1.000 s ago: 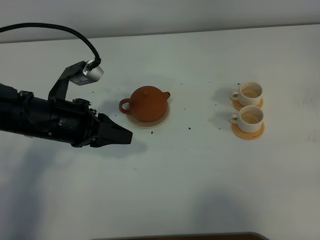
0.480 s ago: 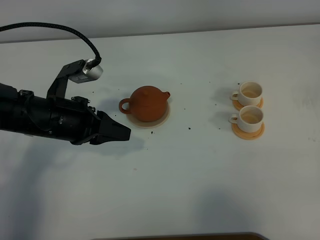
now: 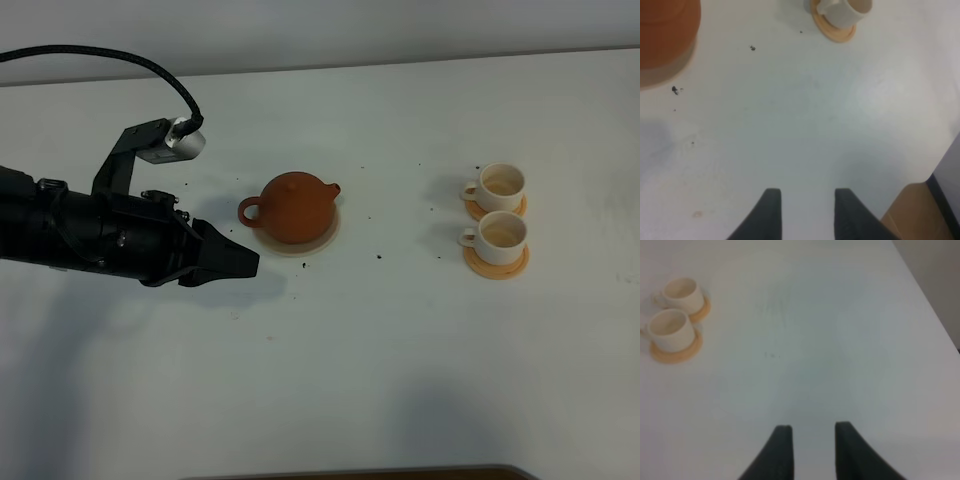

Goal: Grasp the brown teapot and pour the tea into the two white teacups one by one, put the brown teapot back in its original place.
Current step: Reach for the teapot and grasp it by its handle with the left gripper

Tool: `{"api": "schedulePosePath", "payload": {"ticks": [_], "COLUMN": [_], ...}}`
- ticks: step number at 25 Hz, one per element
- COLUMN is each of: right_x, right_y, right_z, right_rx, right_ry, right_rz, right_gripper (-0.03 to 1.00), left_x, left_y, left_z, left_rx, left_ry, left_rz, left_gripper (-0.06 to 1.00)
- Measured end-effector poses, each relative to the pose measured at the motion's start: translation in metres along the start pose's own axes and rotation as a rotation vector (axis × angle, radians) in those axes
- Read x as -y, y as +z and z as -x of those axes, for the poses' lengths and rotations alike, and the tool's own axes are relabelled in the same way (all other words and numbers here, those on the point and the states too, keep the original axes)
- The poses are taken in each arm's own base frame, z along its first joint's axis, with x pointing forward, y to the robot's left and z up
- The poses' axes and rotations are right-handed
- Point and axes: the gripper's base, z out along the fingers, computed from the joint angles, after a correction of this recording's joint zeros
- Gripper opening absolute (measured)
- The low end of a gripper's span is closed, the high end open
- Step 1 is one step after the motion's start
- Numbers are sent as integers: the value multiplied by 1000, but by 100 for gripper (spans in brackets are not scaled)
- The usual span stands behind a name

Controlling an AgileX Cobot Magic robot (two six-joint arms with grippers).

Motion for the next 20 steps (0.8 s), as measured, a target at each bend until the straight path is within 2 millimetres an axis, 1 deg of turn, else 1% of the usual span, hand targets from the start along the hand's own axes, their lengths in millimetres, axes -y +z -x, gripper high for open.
{"api": "schedulePosePath", "payload": {"ticks": [13,15,17,20], "right_x": [0,0,0,0], "right_y": [0,0,0,0], "right_z": [0,0,0,0], "right_rx": [0,0,0,0], "right_ry": [-1,-1,-2,-2], "right_rz": [-1,-1,-2,-2], "right_gripper": [24,24,24,24], "left_x": [0,2,6,15], "left_y": [-1,-3,-8,-20], "left_z": [2,9,20,41], "left_rx": [6,19,29,19], "left_ry": [28,43,63,111], "left_rz": [5,7,7,13], "left_gripper": [30,30,30,30]}}
